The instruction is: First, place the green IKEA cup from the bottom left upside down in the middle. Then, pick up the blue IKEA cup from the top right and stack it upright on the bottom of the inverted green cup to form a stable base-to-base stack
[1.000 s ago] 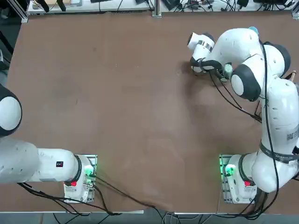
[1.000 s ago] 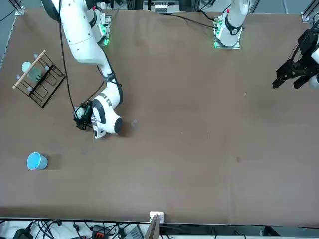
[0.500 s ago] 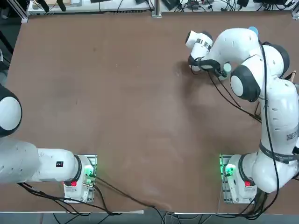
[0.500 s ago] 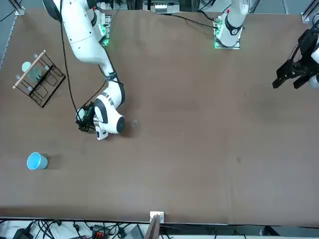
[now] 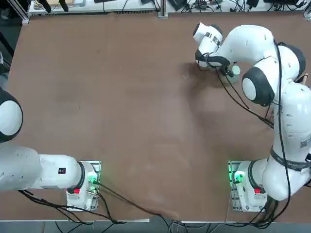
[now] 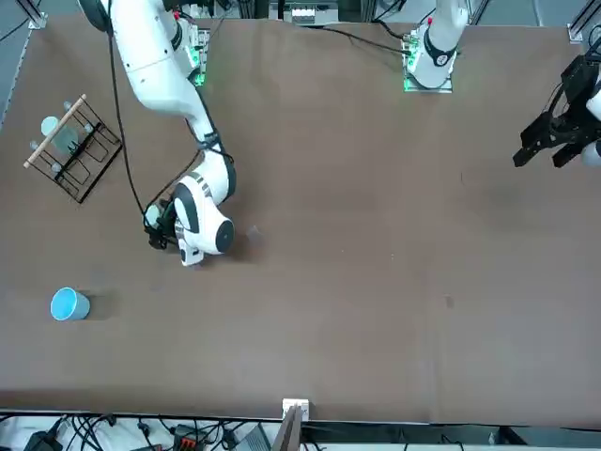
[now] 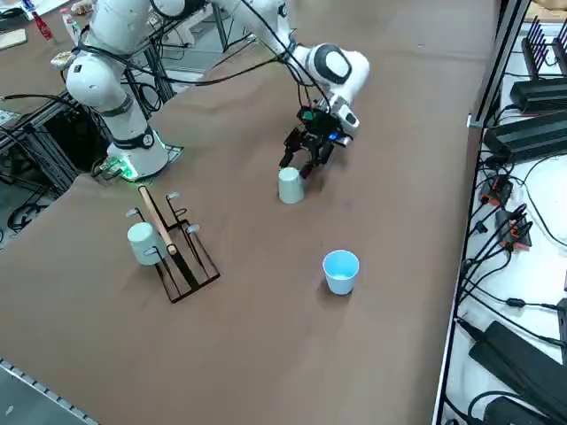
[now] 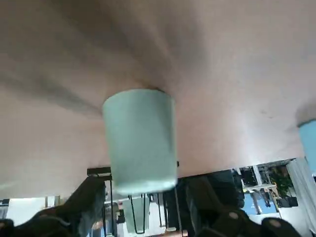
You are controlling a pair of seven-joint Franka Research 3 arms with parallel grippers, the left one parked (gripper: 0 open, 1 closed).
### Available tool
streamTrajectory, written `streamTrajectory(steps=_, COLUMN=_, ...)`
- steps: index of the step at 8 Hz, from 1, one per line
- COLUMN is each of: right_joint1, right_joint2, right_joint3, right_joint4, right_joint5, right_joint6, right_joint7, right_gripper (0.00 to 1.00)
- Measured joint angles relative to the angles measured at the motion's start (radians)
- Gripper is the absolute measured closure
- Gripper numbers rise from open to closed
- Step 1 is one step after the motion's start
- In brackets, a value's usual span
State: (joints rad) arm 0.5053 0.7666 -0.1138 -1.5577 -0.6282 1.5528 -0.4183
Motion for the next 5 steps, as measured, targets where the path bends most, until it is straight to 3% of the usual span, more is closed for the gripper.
streamTrajectory(steps=3, right_joint1=-0.011, right_joint2=-0.058, right_joint3=-0.009, right_joint4=0.127, right_joint5=0.105, right_joint6=-0.03, right_joint7=0.0, right_gripper=0.0)
streamTrajectory(steps=5, right_joint1=-0.081, right_joint2=-0.074, right_joint3=-0.018, right_joint4=0.225, right_joint5=0.191, right_joint6=-0.036, right_joint7=-0.001, right_gripper=0.0)
